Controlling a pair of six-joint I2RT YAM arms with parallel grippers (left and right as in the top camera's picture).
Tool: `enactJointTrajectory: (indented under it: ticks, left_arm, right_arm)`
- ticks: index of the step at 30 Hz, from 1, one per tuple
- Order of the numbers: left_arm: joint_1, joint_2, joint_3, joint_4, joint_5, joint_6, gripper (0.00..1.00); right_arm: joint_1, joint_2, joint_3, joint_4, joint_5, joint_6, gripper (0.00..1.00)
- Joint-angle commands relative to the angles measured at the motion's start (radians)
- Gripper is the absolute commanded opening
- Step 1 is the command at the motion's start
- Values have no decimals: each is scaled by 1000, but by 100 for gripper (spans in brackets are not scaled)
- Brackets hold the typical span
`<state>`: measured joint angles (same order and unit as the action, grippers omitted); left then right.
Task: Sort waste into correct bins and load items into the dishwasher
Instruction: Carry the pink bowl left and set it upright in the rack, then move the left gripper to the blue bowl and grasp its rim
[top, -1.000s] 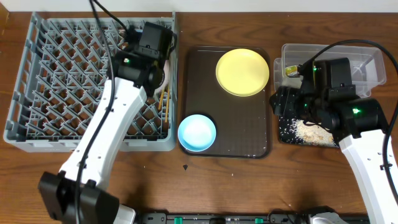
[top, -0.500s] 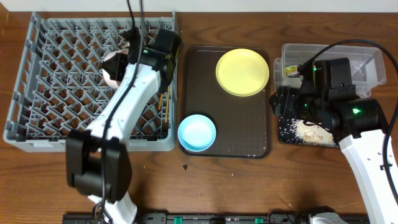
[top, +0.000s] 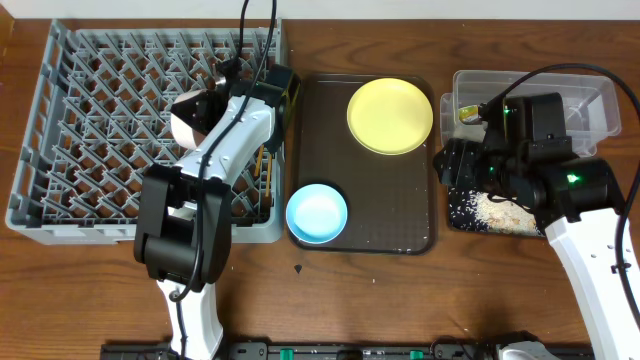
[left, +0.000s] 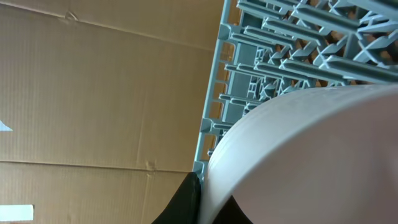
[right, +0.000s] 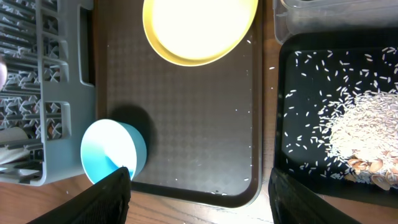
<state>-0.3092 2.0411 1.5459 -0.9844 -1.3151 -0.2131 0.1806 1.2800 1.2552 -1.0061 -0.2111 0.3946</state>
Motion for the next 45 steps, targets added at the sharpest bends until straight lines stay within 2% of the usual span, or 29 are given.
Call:
enactJointTrajectory:
  ticks: [1, 4, 7, 10, 13, 18, 24, 27, 30, 32, 33, 34, 35, 39, 45]
  left_arm:
    - [-37, 11, -7, 2, -2, -32, 7]
    - [-69, 11, -7, 2, 40, -32, 9]
    - [-96, 11, -7, -10, 64, -32, 16]
    - [-120, 11, -7, -36, 76, -32, 35]
    - [-145, 5, -6, -67, 139, -36, 45]
    - [-187, -49, -2, -96, 430, -35, 45]
    - [-227, -230, 7, -72, 900, -35, 46]
    - [-225, -319, 6, -61, 1157, -35, 43]
    - [-227, -345, 6, -71, 1334, -36, 27]
    - [-227, -340, 0, -90, 1430, -43, 22]
    - [-229, -337, -10, -100, 1455, -58, 19]
    - [-232, -332, -27, -107, 1465, -82, 9]
    - [-237, -328, -51, -106, 1465, -106, 8]
    - [-266, -322, -201, 3, 1464, -199, 8]
    - [-303, -322, -398, 290, 1465, -278, 8]
  right_arm:
    - [-4, -5, 9, 1, -6, 12, 68]
    - [-4, -5, 9, 1, -6, 12, 69]
    - [-4, -5, 9, 0, -6, 12, 69]
    - [-4, -5, 9, 0, -7, 12, 69]
    - [-4, -5, 9, 0, -7, 13, 69]
    - [-4, -5, 9, 0, -7, 13, 68]
    - [-4, -5, 9, 0, -7, 12, 69]
    - [-4, -5, 9, 0, -7, 12, 68]
    - [-4, -5, 9, 0, -6, 12, 69]
    - [-4, -5, 9, 0, -7, 12, 69]
    - [-4, -5, 9, 0, -7, 12, 69]
    - [-4, -5, 9, 0, -6, 12, 69]
    - [-4, -5, 9, -1, -6, 12, 69]
    - [-4, -5, 9, 0, -7, 12, 68]
    - [-4, -5, 9, 1, -6, 12, 69]
